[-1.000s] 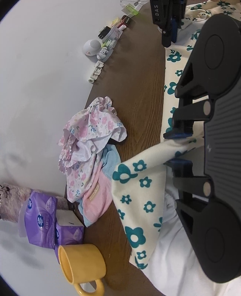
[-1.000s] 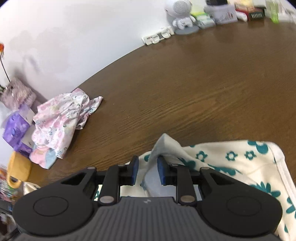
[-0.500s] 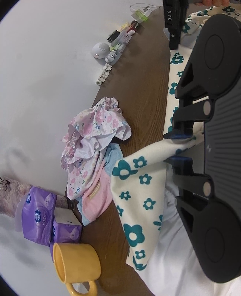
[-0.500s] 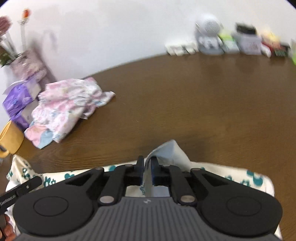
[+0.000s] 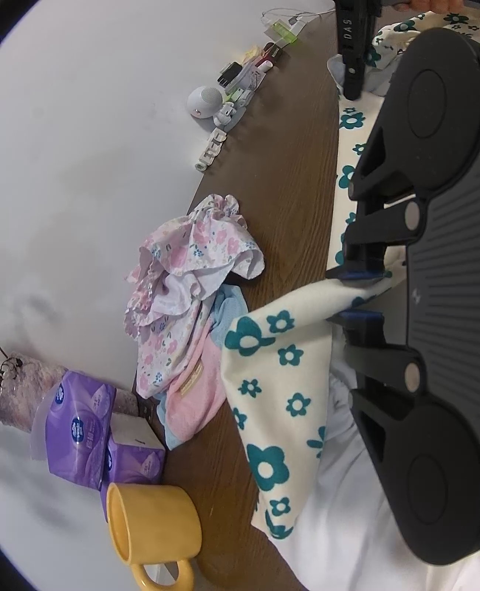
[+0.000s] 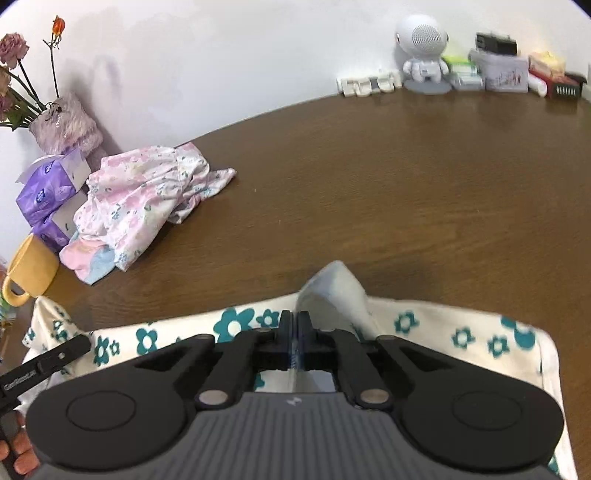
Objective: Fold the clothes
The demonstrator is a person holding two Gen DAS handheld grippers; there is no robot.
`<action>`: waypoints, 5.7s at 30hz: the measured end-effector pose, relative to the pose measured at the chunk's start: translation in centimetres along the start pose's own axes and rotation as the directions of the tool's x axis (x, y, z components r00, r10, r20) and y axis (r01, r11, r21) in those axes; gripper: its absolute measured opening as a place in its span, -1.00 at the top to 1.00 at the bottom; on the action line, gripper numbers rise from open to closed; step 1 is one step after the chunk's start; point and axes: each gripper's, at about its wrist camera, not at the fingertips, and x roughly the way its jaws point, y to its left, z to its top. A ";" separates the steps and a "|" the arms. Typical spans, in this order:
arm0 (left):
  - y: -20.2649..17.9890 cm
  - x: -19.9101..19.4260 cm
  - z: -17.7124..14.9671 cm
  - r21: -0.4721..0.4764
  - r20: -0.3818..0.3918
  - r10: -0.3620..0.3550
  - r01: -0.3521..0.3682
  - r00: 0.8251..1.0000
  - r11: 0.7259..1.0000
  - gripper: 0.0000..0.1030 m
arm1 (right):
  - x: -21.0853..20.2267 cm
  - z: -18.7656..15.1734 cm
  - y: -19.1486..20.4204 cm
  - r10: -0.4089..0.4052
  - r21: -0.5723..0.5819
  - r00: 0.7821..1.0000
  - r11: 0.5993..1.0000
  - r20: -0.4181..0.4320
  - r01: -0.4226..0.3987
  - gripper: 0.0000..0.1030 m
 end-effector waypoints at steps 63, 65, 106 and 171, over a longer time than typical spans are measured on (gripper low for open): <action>1.5 0.2 1.9 -0.098 0.012 0.107 -0.106 0.994 0.990 0.10 | 2.4 0.7 0.6 0.106 -0.060 0.993 0.993 0.058 -0.103 0.81; 2.0 -1.3 2.3 -0.144 -0.006 0.079 -0.079 0.997 0.986 -0.02 | 1.2 0.8 0.2 0.141 -0.013 0.988 0.990 0.057 -0.141 0.42; 6.4 -3.4 1.1 0.661 0.094 0.201 -0.213 0.975 0.719 0.94 | 1.3 -4.8 13.4 0.081 -0.221 0.996 0.973 0.026 -0.074 0.20; 2.0 0.6 2.1 0.849 -0.008 0.144 -0.069 0.990 0.523 0.99 | 1.6 -5.8 11.0 -0.023 -0.281 0.984 0.957 0.176 0.072 -0.04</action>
